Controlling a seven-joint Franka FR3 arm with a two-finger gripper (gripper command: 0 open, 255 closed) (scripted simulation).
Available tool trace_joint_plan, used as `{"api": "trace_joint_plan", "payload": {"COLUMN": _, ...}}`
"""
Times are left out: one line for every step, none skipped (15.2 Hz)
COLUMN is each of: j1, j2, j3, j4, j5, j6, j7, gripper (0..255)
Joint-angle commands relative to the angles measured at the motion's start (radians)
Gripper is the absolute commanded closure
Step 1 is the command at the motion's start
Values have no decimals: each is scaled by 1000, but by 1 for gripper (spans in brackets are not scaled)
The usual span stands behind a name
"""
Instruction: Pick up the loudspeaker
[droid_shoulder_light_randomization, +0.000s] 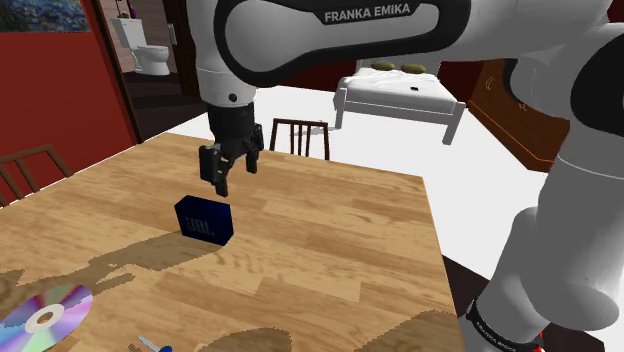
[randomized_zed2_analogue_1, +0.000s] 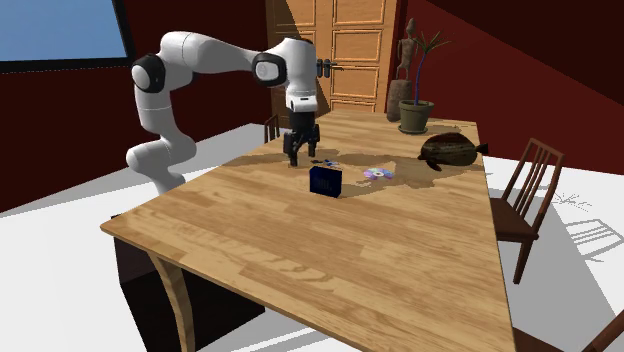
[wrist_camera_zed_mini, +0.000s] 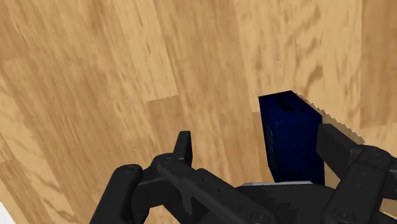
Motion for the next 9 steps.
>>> {"api": "trace_joint_plan", "payload": {"j1": 25, "j2": 76, "j3": 15, "j4": 75, "j5": -24, "j6": -16, "j7": 11, "gripper": 0}}
{"api": "trace_joint_plan", "payload": {"j1": 40, "j2": 116, "j3": 22, "j4": 119, "j5": -38, "j6": -28, "j7": 17, "gripper": 0}}
{"api": "trace_joint_plan", "payload": {"j1": 57, "j2": 157, "j3": 27, "j4": 164, "j5": -52, "j6": -41, "j7": 22, "gripper": 0}}
{"api": "trace_joint_plan", "payload": {"j1": 73, "j2": 196, "j3": 32, "j4": 208, "j5": -65, "j6": -54, "j7": 27, "gripper": 0}}
{"api": "trace_joint_plan", "payload": {"j1": 73, "j2": 195, "j3": 31, "j4": 193, "j5": -64, "j6": -39, "j7": 27, "gripper": 0}}
{"api": "trace_joint_plan", "payload": {"j1": 72, "j2": 194, "j3": 30, "j4": 178, "j5": -64, "j6": -25, "j7": 27, "gripper": 0}}
{"api": "trace_joint_plan", "payload": {"j1": 71, "j2": 193, "j3": 30, "j4": 163, "j5": -64, "j6": -12, "j7": 27, "gripper": 0}}
{"api": "trace_joint_plan", "payload": {"j1": 70, "j2": 192, "j3": 29, "j4": 149, "j5": -64, "j6": 2, "j7": 27, "gripper": 0}}
{"api": "trace_joint_plan", "payload": {"j1": 69, "j2": 192, "j3": 29, "j4": 135, "j5": -64, "j6": 16, "j7": 28, "gripper": 0}}
